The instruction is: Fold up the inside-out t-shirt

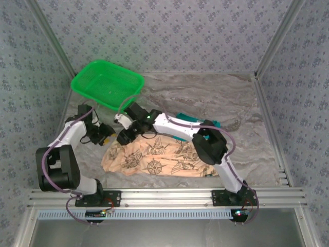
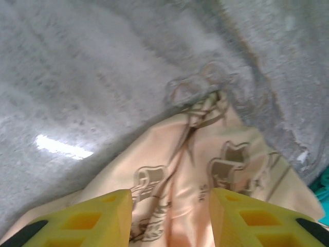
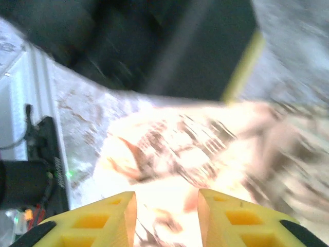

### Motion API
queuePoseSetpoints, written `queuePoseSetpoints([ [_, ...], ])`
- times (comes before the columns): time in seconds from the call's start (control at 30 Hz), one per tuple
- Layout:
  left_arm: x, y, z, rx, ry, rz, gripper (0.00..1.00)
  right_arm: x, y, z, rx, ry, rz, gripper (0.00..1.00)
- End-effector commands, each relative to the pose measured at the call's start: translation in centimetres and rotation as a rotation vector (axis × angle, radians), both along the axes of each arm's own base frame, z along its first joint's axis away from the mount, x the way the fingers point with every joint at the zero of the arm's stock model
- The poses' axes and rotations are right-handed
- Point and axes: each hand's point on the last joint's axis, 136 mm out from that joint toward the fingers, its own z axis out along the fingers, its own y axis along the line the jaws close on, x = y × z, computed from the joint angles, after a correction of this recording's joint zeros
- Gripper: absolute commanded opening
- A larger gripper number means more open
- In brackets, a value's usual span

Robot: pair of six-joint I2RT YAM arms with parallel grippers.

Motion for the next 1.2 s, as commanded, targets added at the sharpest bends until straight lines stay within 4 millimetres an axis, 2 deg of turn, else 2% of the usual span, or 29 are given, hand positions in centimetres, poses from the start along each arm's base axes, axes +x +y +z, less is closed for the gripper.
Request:
queuePoseSetpoints([
  [0.0, 0.7, -2.0, 2.1, 0.004, -0.036, -0.102, 0.48, 4.5, -5.9, 2.9, -0.059, -0.109, -0.208, 0.39],
  [0.13, 1.3, -4.4, 5.3, 0.067, -0.111, -0.184, 0.58, 6.9, -13.1, 2.6, -0.194, -0.217, -0.385, 0.41],
  [0.23, 1.6, -6.4, 6.7, 0.177, -0.124, -0.296, 0.65, 7.8, -21.0, 1.8, -0.379, -0.289, -0.602, 0.41],
  [0.3, 1.7, -8.0, 6.1, 0.213, -0.088, -0.351, 0.69, 7.7, -29.6, 2.0, -0.583, -0.374, -0.865, 0.47],
  [0.37, 1.6, -8.7, 4.4, 0.244, -0.034, -0.370, 0.72, 5.9, -37.4, 1.1, -0.714, -0.343, -1.095, 0.59],
  [0.4, 1.5, -8.6, 3.4, 0.282, -0.005, -0.375, 0.74, 4.7, -40.7, 0.6, -0.731, -0.274, -1.215, 0.61],
  [0.47, 1.5, -7.9, 1.8, 0.374, 0.037, -0.389, 0.79, 2.7, -43.9, -1.0, -0.682, -0.119, -1.332, 0.61],
  [0.57, 1.9, -8.3, 0.5, 0.417, 0.057, -0.418, 0.80, 0.6, -46.6, -3.7, -0.569, 0.087, -1.474, 0.62],
  [0.67, 2.7, -9.2, -0.6, 0.414, 0.072, -0.431, 0.79, 0.1, -48.1, -4.9, -0.495, 0.187, -1.533, 0.62],
  [0.77, 3.5, -10.2, -1.4, 0.416, 0.089, -0.455, 0.75, 1.1, -47.9, -5.9, -0.425, 0.214, -1.488, 0.60],
  [0.87, 4.1, -10.0, -2.1, 0.469, 0.106, -0.456, 0.69, 1.8, -46.9, -7.2, -0.348, 0.280, -1.449, 0.56],
  [0.97, 4.7, -9.3, -2.1, 0.517, 0.096, -0.435, 0.52, 2.0, -45.8, -7.9, -0.295, 0.291, -1.409, 0.49],
  [1.1, 5.9, -9.2, -1.8, 0.506, 0.049, -0.408, 0.25, 1.3, -47.5, -9.1, -0.362, 0.296, -1.494, 0.05],
  [1.13, 6.1, -9.2, -1.9, 0.489, 0.044, -0.405, 0.15, 0.9, -48.3, -9.4, -0.381, 0.313, -1.545, 0.00],
  [1.17, 6.1, -9.0, -2.1, 0.478, 0.049, -0.396, 0.01, 0.2, -49.6, -9.4, -0.418, 0.324, -1.619, 0.00],
])
